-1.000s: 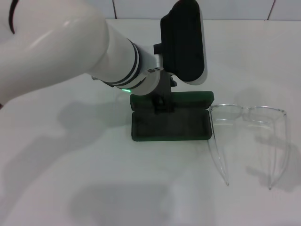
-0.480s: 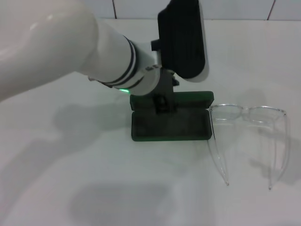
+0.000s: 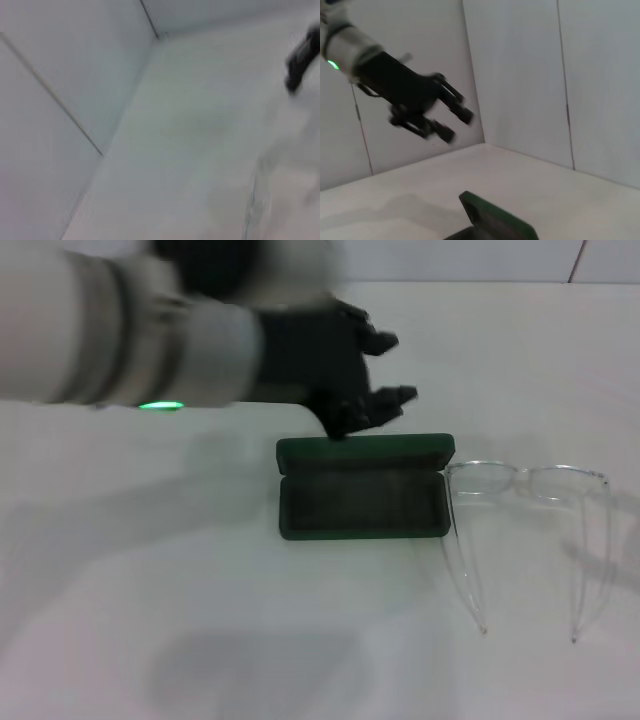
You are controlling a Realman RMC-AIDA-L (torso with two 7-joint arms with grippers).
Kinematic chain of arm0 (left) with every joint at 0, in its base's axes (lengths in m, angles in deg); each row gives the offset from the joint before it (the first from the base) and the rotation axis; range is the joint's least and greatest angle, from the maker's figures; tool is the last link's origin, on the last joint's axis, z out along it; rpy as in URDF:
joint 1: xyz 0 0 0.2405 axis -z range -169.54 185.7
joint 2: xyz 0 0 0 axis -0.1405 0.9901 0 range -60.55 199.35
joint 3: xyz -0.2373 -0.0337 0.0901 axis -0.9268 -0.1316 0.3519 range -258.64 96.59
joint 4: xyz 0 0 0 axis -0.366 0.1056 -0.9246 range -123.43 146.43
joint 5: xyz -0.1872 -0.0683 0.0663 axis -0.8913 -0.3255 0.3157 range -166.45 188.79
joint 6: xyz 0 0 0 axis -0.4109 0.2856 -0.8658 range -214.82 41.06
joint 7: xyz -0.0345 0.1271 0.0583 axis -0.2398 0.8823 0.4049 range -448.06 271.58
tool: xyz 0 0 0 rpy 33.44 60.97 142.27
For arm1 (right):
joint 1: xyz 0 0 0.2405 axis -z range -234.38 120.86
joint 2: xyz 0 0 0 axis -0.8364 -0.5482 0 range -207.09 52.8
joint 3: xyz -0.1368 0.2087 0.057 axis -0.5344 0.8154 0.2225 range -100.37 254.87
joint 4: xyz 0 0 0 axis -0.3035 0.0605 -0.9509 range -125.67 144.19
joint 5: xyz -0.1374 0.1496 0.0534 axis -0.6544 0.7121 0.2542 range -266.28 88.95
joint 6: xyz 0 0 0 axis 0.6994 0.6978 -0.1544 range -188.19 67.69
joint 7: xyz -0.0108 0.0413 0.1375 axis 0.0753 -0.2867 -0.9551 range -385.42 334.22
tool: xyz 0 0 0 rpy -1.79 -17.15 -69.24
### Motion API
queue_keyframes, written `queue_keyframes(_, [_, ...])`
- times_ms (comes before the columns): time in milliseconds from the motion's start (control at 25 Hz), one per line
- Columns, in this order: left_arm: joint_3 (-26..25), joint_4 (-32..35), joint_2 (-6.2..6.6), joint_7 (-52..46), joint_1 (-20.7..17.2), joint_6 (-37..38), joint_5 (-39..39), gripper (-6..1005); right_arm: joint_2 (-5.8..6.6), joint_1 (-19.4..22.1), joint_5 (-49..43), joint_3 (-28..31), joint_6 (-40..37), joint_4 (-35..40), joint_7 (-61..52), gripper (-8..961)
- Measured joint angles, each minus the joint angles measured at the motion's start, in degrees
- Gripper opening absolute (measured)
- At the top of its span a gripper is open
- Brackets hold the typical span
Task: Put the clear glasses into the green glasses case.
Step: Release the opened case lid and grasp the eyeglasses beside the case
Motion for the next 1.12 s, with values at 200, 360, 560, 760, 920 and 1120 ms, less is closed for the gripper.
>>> queue_keyframes(200, [-16.1, -2.45, 0.05, 10.64, -8.64, 3.64, -26.25, 441, 0.06, -3.29, -2.11, -0.69, 0.31, 7.8, -6.12, 747])
queue_keyframes(360, [-25.93, -11.64, 0.05, 15.95, -10.48, 7.8, -38.84, 439, 1.1, -8.7, -7.08, -1.01, 1.2, 12.37, -12.57, 732])
queue_keyframes(560, [-34.13, -25.31, 0.25, 23.86, -9.24, 17.22, -45.25, 263, 2.77, -17.45, -17.07, -7.41, 1.93, 17.5, -24.76, 713])
queue_keyframes(760, [-36.65, -35.81, 0.22, 30.03, -9.27, 19.26, -48.79, 74, 4.28, -25.68, -26.35, -17.67, 2.11, 17.76, -30.27, 696])
queue_keyframes(920, [-36.93, -41.98, 0.2, 34.61, -9.25, 19.47, -53.39, 43, 4.9, -33.15, -33.76, -20.36, 1.4, 13.19, -33.45, 684])
queue_keyframes(1120, [-37.64, -47.43, 0.31, 38.45, -10.01, 20.97, -57.56, 43, 3.77, -37.94, -39.2, -24.73, 2.39, 10.53, -36.22, 668])
